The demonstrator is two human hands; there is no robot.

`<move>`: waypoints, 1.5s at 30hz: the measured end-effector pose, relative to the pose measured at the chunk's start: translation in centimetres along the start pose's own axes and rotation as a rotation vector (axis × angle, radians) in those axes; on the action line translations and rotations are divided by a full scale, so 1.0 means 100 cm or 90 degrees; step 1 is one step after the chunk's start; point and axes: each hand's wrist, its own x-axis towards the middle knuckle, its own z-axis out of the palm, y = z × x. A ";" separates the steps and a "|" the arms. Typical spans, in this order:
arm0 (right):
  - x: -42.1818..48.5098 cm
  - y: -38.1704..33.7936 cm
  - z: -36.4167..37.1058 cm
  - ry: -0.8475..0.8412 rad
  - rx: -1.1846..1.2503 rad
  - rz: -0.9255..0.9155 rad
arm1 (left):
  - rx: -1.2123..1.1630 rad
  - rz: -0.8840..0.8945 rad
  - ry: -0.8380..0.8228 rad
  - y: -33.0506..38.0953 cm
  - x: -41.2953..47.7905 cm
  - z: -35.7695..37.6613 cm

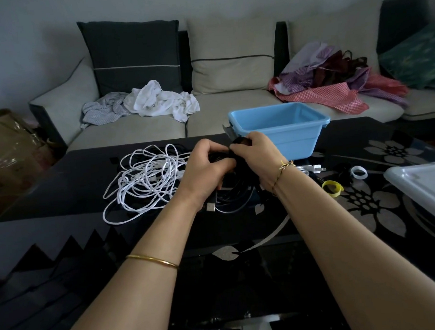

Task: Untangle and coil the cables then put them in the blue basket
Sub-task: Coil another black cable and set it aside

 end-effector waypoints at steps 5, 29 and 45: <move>-0.002 0.004 -0.007 -0.010 0.082 0.022 | 0.033 0.021 -0.044 -0.004 0.001 -0.002; 0.000 0.007 -0.010 0.051 0.091 0.054 | 0.166 0.078 -0.084 -0.002 0.004 0.004; 0.000 0.011 -0.011 0.060 0.064 0.026 | 0.166 0.064 -0.089 0.001 0.002 0.004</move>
